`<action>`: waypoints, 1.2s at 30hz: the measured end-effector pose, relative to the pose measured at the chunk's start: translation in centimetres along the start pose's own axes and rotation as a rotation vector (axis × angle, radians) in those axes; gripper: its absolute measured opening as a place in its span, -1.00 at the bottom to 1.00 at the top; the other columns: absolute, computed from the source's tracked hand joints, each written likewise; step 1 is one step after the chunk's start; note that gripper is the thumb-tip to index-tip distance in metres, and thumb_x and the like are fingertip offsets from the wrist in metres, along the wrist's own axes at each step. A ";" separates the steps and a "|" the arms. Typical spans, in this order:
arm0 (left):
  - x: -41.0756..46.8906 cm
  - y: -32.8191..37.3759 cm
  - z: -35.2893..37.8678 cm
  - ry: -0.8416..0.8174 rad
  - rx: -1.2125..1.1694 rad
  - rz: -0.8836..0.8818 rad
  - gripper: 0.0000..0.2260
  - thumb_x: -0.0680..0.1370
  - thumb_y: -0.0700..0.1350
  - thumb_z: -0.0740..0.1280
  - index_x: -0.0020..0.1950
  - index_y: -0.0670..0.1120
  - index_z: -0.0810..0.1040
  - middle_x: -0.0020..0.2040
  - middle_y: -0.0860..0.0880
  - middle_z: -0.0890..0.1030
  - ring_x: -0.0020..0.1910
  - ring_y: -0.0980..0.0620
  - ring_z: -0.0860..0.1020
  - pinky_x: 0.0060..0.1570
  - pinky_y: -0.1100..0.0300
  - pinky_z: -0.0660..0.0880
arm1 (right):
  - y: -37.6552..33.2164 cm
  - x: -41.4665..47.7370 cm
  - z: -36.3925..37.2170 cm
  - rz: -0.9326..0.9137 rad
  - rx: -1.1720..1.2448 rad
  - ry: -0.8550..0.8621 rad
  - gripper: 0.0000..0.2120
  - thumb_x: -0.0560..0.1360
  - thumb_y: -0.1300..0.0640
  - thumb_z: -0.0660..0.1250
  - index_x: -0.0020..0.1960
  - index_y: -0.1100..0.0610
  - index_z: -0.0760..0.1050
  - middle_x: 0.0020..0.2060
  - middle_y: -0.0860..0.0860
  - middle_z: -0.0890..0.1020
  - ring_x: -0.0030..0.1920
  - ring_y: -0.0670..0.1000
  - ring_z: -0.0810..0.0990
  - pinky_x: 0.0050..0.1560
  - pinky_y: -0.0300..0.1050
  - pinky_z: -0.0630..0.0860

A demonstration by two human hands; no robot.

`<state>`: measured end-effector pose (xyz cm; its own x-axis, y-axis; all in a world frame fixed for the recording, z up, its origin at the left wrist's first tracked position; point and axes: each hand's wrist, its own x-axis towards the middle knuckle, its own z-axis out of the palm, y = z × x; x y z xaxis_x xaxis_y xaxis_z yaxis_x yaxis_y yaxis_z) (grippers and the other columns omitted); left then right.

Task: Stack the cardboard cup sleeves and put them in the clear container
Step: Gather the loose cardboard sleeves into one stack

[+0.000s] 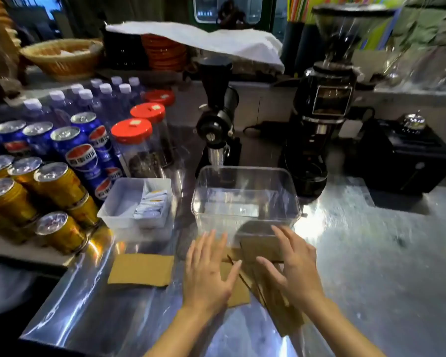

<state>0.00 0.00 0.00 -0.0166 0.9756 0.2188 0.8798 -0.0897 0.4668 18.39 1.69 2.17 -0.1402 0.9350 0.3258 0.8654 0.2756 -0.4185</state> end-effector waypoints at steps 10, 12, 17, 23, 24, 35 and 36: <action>-2.4 -0.6 3.5 -0.108 0.217 0.033 -0.46 0.44 0.25 0.14 0.29 -0.01 0.46 0.28 -0.10 0.55 0.29 -0.10 0.48 0.33 -0.09 0.28 | 0.9 -3.0 1.9 0.411 -0.188 -0.391 -0.41 0.32 -0.35 0.27 0.08 0.10 0.36 0.05 0.05 0.51 0.13 0.11 0.48 0.06 0.07 0.39; -2.5 -0.7 3.8 -0.119 0.218 0.032 -0.46 0.45 0.26 0.11 0.32 -0.01 0.44 0.32 -0.10 0.52 0.32 -0.10 0.45 0.35 -0.08 0.23 | 0.9 -2.8 1.8 0.432 -0.090 -0.378 -0.45 0.30 -0.29 0.35 0.01 0.14 0.37 0.00 0.08 0.53 0.07 0.13 0.51 -0.03 0.02 0.43; -2.5 -0.8 3.8 -0.148 0.114 0.012 -0.40 0.47 0.31 -0.01 0.43 0.06 0.25 0.48 -0.02 0.29 0.49 0.00 0.16 0.45 0.10 -0.13 | 1.3 -2.2 1.0 0.474 0.188 -0.388 -0.71 0.39 -0.06 0.39 -0.14 0.05 0.32 -0.21 -0.04 0.46 -0.19 0.04 0.49 -0.25 -0.08 0.37; -2.2 1.3 2.8 -0.014 -0.314 -0.129 -0.58 0.39 0.27 0.21 0.08 0.02 0.53 0.07 0.06 0.59 0.12 0.09 0.46 0.18 0.17 0.27 | 1.1 -0.4 -0.5 0.558 0.623 -0.292 -0.75 0.48 0.12 0.33 -0.35 0.10 0.37 -0.44 -0.05 0.43 -0.45 -0.13 0.36 -0.48 -0.34 0.27; -2.2 2.0 2.5 -0.037 -0.438 -0.202 -0.60 0.35 0.29 0.24 -0.02 0.04 0.53 -0.05 0.09 0.60 0.02 0.13 0.47 0.08 0.18 0.32 | 0.8 -0.2 -0.6 0.597 0.743 -0.306 -0.75 0.48 0.14 0.32 -0.34 0.12 0.38 -0.47 -0.04 0.42 -0.52 -0.14 0.34 -0.55 -0.38 0.24; -0.7 3.0 0.0 -0.179 -1.329 -0.730 -0.85 0.47 -0.25 0.33 0.02 -0.21 0.55 -0.23 -0.10 0.71 -0.28 -0.06 0.67 -0.34 0.09 0.61 | 0.9 1.3 1.7 0.723 0.634 -0.102 -0.75 0.35 0.00 0.46 -0.13 0.12 0.48 -0.15 0.10 0.60 -0.17 0.04 0.57 -0.24 -0.17 0.46; -0.6 3.0 -0.1 -0.188 -1.359 -0.753 -0.83 0.48 -0.26 0.30 0.06 -0.26 0.53 -0.17 -0.16 0.70 -0.25 -0.11 0.67 -0.31 0.04 0.62 | 1.4 1.6 1.9 0.744 0.491 -0.085 -0.63 0.32 -0.06 0.46 -0.03 0.16 0.48 -0.03 0.13 0.57 -0.05 0.09 0.55 -0.10 -0.08 0.46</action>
<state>2.56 -0.90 1.34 -0.0903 0.8781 -0.4699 -0.3777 0.4064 0.8320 18.42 4.02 0.49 0.3234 0.9178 -0.2304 0.4460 -0.3626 -0.8183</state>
